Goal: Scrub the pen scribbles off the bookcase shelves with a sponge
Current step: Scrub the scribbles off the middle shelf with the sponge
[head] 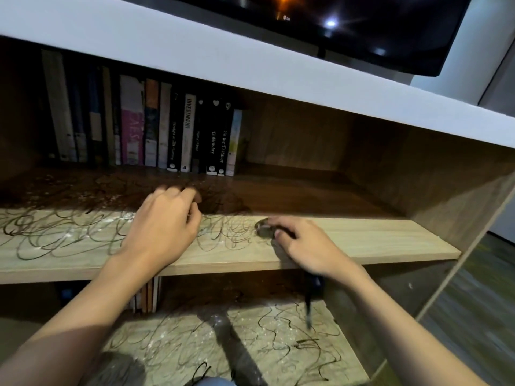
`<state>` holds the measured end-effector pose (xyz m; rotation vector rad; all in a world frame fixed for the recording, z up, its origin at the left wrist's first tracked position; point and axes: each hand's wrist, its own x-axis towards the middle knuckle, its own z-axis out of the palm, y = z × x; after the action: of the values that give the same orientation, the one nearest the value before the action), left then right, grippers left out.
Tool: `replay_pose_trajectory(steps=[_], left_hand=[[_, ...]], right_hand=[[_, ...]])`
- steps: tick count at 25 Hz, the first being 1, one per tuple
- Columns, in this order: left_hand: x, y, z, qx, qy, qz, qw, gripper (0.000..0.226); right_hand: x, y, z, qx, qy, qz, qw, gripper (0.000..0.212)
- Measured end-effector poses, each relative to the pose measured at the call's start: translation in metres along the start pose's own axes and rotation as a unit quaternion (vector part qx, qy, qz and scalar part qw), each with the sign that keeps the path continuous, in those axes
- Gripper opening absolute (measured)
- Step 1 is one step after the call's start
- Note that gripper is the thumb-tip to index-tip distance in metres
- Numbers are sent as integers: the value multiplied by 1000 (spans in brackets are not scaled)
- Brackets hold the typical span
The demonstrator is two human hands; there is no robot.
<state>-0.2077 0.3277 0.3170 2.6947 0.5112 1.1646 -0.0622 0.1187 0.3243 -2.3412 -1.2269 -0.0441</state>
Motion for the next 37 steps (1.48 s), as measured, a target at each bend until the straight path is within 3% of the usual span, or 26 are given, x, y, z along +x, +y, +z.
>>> replay_pose_trajectory(steps=[1,3,8,10,14,17,20,22,26,29,33,35,37], left_hand=[[-1,-2,0,-13,7,5,1000,20],[-1,-6,0,-31,11,11,999,18],[4,-9,5,-53,-45,5,998,28],[5,-9,5,-60,-54,0,997,32],[3,-6,1,-62,-49,0,997,27],[1,-4,-2,-68,-44,-5,997,13],[0,-2,-2,-54,-56,0,997,19],[0,-1,-1,-53,-52,-2,997,18],[-1,1,-1,-65,-42,0,997,14],[-3,-2,-2,-71,-29,0,997,15],[-2,-2,1,-51,-30,-1,998,14],[1,0,3,-36,-34,2,999,10],[1,2,4,-32,-43,2,999,23]], right_hand=[[-11,-3,-4,41,-34,-33,998,31],[-16,12,-23,98,-72,-19,992,30],[34,36,-24,-62,46,168,983,29],[30,6,0,-46,58,135,988,31],[-31,-43,13,47,-15,-40,998,33],[-35,-4,-13,60,-53,-15,997,32],[-20,22,-23,-23,28,85,996,30],[-14,8,-7,-44,51,88,994,28],[-36,-46,34,30,84,-87,992,26],[-50,-15,31,50,126,-161,978,21],[-65,63,0,8,276,-45,960,25],[-63,59,1,-29,355,56,933,28],[-52,20,28,-54,375,69,923,28]])
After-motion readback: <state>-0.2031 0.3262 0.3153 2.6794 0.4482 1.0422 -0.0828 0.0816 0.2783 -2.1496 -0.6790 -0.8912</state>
